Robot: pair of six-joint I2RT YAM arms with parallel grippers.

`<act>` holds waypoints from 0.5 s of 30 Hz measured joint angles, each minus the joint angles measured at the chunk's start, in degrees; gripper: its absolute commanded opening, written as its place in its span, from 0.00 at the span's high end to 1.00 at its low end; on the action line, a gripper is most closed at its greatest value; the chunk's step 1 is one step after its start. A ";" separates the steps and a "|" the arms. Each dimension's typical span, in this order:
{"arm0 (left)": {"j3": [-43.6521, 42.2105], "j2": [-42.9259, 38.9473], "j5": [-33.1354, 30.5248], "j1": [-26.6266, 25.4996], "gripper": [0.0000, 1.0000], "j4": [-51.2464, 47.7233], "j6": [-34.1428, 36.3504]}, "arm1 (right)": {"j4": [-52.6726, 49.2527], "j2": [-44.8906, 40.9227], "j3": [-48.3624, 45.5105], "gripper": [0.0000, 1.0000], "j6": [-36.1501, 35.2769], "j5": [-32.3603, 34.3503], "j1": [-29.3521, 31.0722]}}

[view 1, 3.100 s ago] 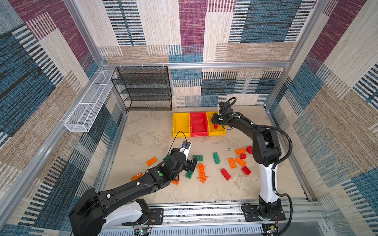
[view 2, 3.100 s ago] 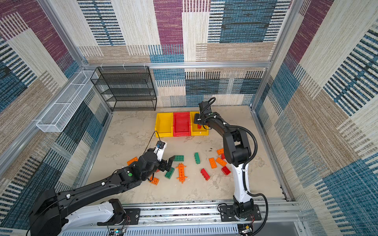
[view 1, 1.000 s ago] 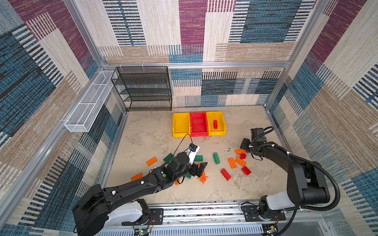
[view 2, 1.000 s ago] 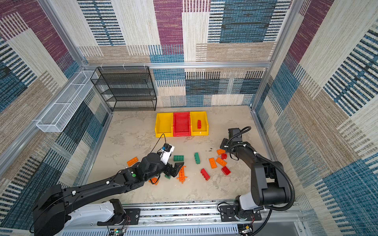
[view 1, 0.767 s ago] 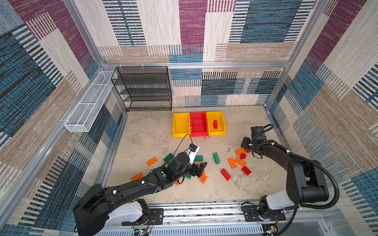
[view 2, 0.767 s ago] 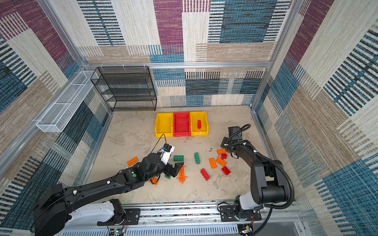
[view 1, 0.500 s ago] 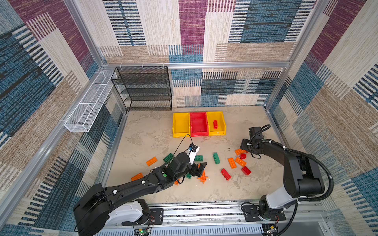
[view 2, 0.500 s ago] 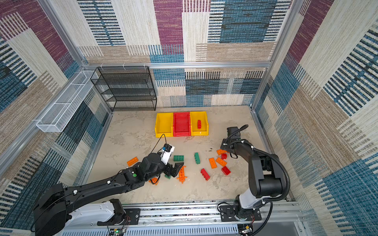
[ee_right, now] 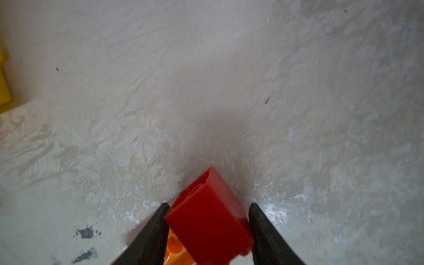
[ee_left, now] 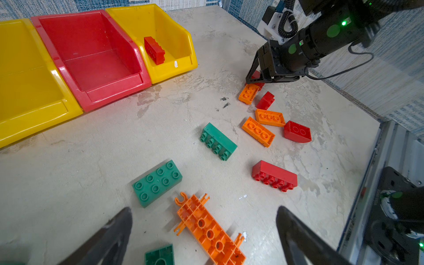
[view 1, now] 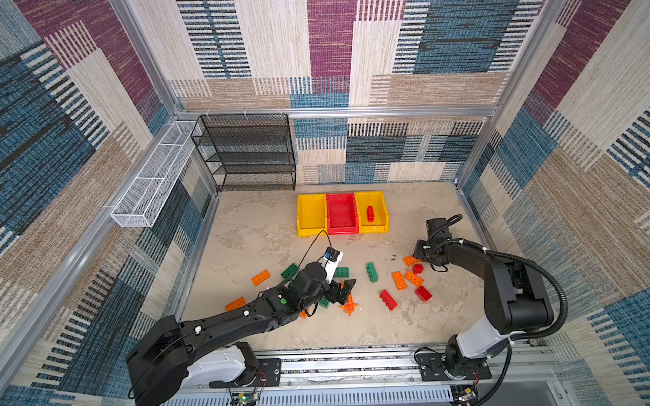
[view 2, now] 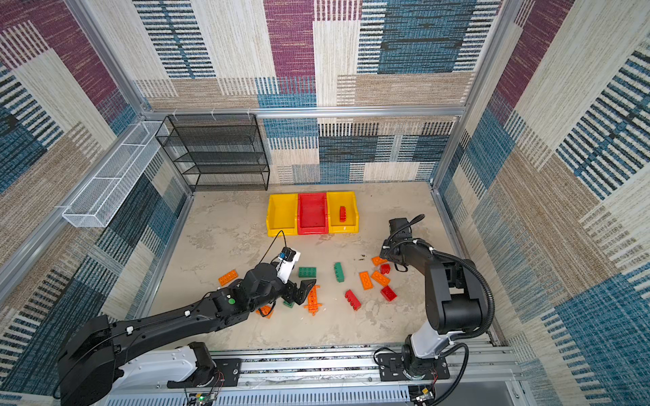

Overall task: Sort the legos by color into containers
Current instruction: 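Grasp a small red brick with the right gripper and lift it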

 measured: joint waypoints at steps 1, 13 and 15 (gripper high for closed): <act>0.00 -0.09 -0.04 0.00 0.02 -0.02 0.00 | 0.00 0.31 0.17 0.48 -0.11 0.22 0.00; 0.04 -0.57 -0.98 0.00 0.02 -0.09 1.03 | 0.11 3.41 2.56 0.50 0.11 1.31 0.00; 0.07 -0.57 -1.33 0.00 0.02 -0.09 1.07 | -0.02 3.41 2.93 0.50 0.11 1.70 0.00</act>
